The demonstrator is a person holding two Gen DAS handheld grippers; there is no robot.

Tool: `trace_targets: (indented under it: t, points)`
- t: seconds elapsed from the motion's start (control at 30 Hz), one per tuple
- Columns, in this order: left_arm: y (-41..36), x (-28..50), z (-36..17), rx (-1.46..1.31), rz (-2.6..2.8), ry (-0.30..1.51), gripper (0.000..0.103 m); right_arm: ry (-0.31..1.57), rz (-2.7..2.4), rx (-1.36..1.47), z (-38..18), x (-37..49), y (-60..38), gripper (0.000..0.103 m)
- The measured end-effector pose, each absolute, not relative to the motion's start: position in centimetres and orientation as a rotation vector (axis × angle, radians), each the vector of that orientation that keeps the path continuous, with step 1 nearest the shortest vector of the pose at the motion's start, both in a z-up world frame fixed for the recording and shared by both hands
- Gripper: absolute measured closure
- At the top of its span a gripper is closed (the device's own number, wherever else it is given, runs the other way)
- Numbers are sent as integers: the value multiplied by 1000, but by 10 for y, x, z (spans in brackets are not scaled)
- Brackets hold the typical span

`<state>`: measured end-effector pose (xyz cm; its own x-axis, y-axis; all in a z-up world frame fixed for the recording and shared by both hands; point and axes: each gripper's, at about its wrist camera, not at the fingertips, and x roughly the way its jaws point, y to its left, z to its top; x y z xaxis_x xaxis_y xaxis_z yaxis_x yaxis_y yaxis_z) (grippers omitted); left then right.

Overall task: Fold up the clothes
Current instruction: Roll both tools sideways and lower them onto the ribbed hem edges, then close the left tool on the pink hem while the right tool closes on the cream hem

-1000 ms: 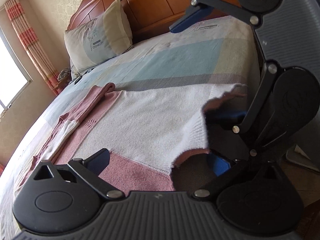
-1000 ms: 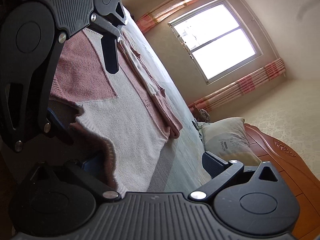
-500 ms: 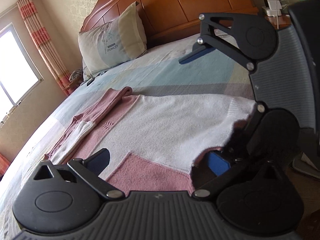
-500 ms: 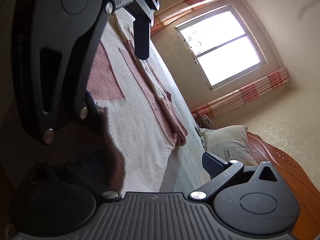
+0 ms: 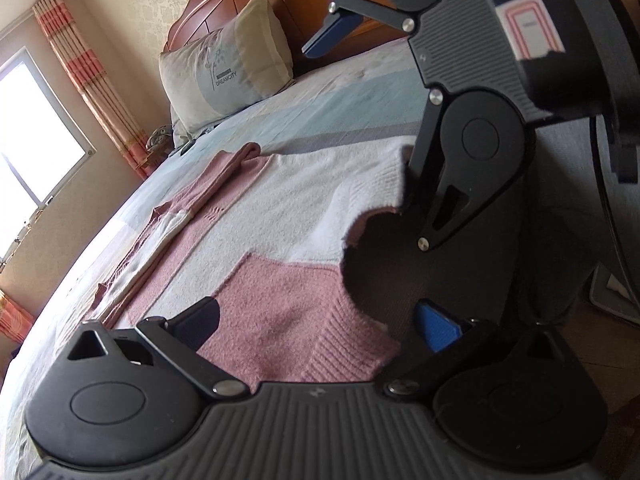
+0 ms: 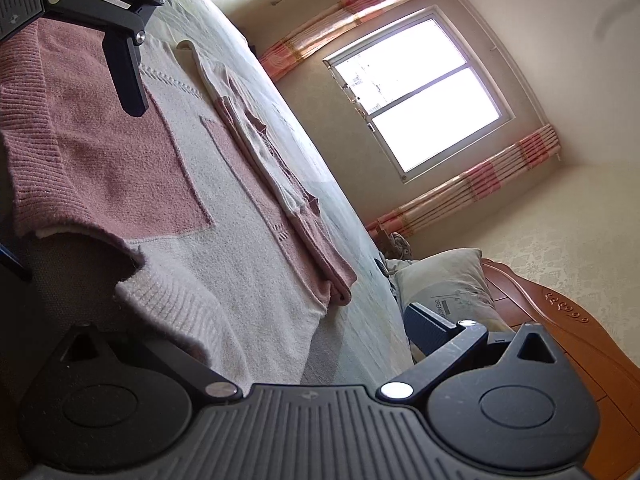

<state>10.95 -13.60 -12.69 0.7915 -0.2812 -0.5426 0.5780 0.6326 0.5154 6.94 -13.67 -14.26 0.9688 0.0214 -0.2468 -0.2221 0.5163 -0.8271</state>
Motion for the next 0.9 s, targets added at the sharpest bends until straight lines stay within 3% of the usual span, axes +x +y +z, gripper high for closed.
trace_targets:
  t: [0.27, 0.9]
  points:
    - [-149, 117, -129, 821, -441, 408, 0, 228, 140, -990, -137, 72, -141, 0]
    - [-41, 93, -149, 1157, -80, 422, 0, 250, 146, -986, -144, 63, -148, 0]
